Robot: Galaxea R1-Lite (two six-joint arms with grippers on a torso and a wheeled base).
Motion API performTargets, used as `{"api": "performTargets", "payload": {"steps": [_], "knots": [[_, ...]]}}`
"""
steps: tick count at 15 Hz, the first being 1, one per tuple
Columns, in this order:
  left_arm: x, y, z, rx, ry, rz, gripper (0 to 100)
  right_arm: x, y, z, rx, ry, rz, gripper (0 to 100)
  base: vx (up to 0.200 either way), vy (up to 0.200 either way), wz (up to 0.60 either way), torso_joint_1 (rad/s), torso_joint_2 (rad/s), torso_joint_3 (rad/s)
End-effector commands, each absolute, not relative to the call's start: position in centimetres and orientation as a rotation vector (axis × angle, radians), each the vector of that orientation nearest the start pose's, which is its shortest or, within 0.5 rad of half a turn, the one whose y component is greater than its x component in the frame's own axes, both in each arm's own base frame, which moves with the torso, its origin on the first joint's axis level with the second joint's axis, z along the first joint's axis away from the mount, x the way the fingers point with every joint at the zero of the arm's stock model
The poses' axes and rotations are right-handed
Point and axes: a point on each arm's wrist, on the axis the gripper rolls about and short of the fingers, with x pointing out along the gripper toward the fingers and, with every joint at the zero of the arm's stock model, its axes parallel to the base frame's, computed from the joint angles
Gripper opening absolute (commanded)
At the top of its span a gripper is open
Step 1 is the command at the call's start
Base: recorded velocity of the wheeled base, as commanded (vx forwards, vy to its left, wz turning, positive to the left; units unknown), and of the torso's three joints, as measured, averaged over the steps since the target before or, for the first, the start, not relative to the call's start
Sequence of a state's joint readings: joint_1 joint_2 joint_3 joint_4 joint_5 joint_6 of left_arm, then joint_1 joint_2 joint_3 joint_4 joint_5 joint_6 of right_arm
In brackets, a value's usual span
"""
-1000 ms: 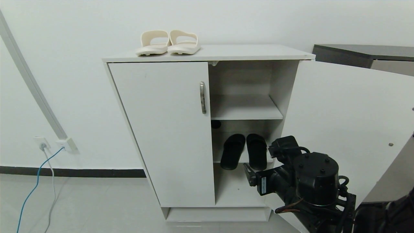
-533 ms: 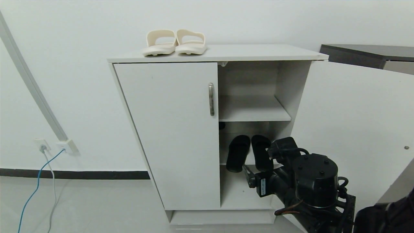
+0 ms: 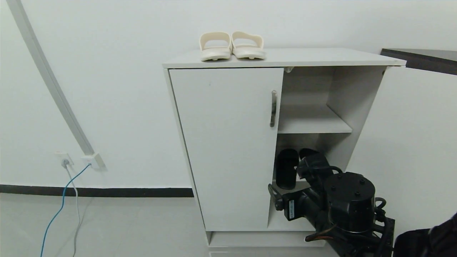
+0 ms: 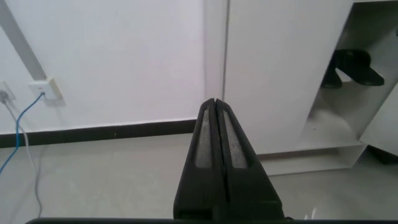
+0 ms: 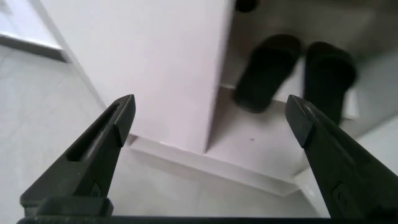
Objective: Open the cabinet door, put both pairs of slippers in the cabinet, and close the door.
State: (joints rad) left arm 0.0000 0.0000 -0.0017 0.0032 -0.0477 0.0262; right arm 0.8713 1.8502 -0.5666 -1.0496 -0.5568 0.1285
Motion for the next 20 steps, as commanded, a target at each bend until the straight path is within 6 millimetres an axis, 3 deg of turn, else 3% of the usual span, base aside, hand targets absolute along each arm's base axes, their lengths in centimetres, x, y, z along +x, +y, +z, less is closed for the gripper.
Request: {"api": "performTargets", "payload": {"steps": [1,20], "knots": [[-2.28,-0.11,7.56,0.026,0.002,-0.048,0,20.16,22.12,11.88,-0.03,0.2,0.302,100,0.0,0.2,0.0,0.007,0.0,0.007],[-2.28,-0.11,7.56,0.024,0.002,-0.048,0,19.77,21.63,11.44,-0.088,0.185,0.324,100,0.0,0.011,0.0,0.0,0.0,0.0]]}}
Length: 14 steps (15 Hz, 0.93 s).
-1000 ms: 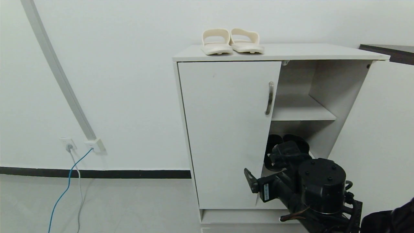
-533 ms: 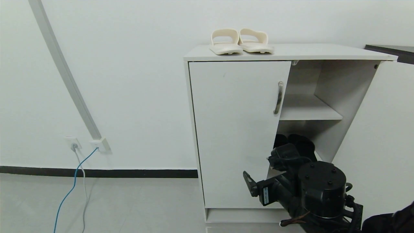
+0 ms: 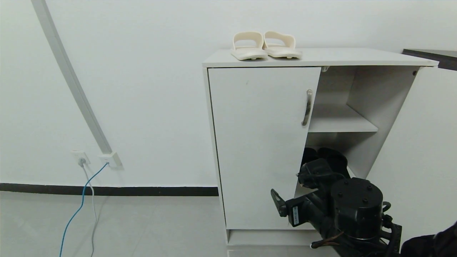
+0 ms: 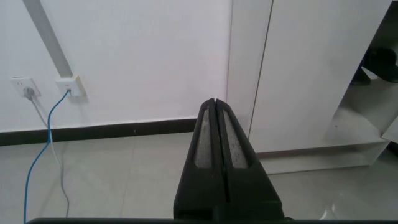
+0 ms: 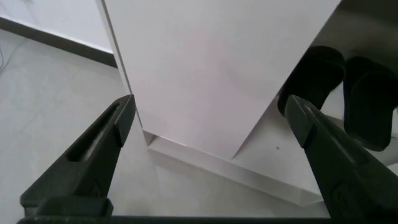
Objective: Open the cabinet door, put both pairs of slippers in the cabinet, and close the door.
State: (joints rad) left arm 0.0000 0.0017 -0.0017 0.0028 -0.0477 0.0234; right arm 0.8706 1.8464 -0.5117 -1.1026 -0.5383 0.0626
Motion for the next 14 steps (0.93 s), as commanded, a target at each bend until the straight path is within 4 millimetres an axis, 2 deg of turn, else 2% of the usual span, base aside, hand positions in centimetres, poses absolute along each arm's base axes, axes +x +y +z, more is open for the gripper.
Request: {"api": "performTargets", "payload": {"steps": [1,6,14], "knots": [[-2.28,-0.11,7.56,0.023,0.003,-0.048,0,19.72,21.57,11.35,-0.089,0.189,0.324,100,0.0,0.0,0.0,0.0,0.0,0.0],[-2.28,-0.11,7.56,0.023,0.003,-0.048,0,19.76,21.56,11.52,-0.078,0.173,0.323,100,0.0,0.0,0.0,0.0,-0.01,-0.013],[-2.28,-0.11,7.56,0.023,0.003,-0.048,0,19.7,21.48,11.27,-0.088,0.181,0.322,100,0.0,0.0,0.0,0.055,-0.38,-0.325]]}}
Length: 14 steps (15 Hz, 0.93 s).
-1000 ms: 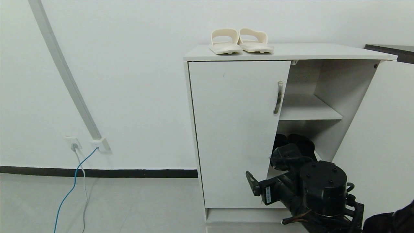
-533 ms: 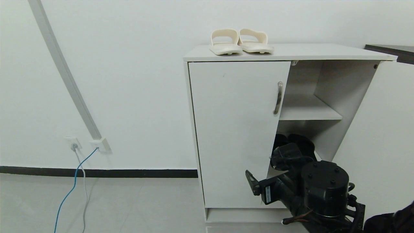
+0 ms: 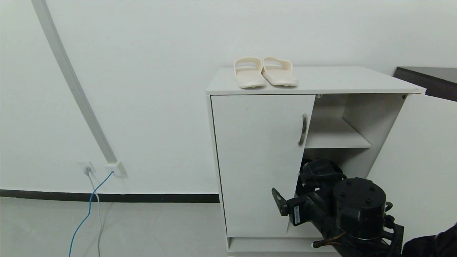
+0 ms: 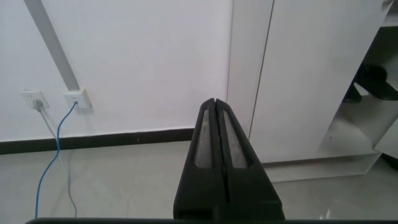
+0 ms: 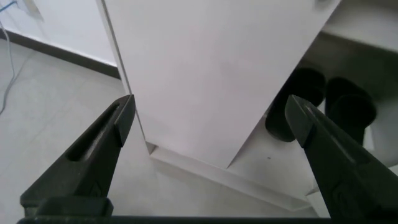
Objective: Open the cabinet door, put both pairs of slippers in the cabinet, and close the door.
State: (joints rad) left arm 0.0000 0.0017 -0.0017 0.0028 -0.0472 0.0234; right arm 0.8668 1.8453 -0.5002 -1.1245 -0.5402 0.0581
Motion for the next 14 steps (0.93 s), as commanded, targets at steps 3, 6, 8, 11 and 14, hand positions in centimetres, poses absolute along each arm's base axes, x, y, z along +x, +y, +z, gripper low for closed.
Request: {"api": "performTargets", "payload": {"steps": [3,6,8,11,14], "knots": [[-2.28,-0.11,7.56,0.023,0.003,-0.048,0,19.69,21.47,11.19,-0.092,0.183,0.322,100,0.0,0.0,0.0,0.124,-0.46,-0.344],[-2.28,-0.11,7.56,0.023,0.003,-0.048,0,19.67,21.45,11.15,-0.094,0.185,0.322,100,0.0,0.0,0.0,0.147,-0.47,-0.326],[-2.28,-0.11,7.56,0.023,0.003,-0.048,0,19.67,21.44,11.07,-0.096,0.188,0.321,100,0.0,0.0,0.0,0.156,-0.49,-0.322],[-2.28,-0.11,7.56,0.024,0.002,-0.048,0,19.67,21.44,11.07,-0.096,0.188,0.321,100,0.0,0.0,0.0,0.18,-0.5,-0.321],[-2.28,-0.11,7.56,0.023,0.003,-0.048,0,19.61,21.38,11.31,-0.091,0.18,0.322,100,0.0,0.0,0.0,0.204,-0.51,-0.317]]}}
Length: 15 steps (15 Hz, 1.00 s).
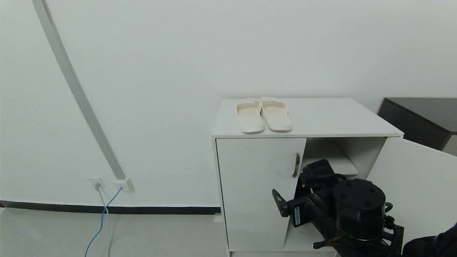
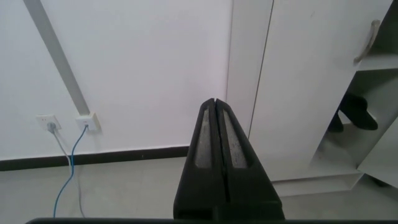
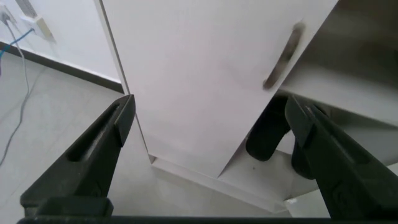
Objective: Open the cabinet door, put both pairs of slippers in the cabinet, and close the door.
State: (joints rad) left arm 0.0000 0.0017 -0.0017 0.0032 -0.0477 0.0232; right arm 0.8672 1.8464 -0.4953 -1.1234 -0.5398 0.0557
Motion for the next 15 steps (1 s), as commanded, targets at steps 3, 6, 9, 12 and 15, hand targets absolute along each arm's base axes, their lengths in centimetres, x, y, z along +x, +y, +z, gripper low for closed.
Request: {"api": "performTargets", "payload": {"steps": [3,6,9,12,15], "knots": [[-2.3,-0.1,7.6,0.024,0.002,-0.048,0,19.6,21.3,11.4,-0.089,0.178,0.322,100,0.0,0.0,0.0,0.22,-0.54,-0.318],[-2.3,-0.1,7.6,0.028,0.001,-0.049,0,19.7,21.4,11.1,-0.093,0.187,0.324,100,0.0,0.0,0.0,0.237,-0.56,-0.32],[-2.3,-0.1,7.6,0.025,0.001,-0.049,0,19.6,21.2,10.7,-0.103,0.199,0.319,100,0.0,0.0,0.0,0.264,-0.6,-0.336],[-2.3,-0.1,7.6,0.026,0.001,-0.048,0,20.7,22.4,10.5,-0.096,0.193,0.332,100,0.0,0.0,0.0,0.237,-0.52,-0.287],[-2.3,-0.1,7.6,0.026,0.001,-0.048,0,24.3,24.6,12.3,-0.069,0.184,0.282,100,0.0,0.0,0.0,0.183,-0.39,-0.212]]}}
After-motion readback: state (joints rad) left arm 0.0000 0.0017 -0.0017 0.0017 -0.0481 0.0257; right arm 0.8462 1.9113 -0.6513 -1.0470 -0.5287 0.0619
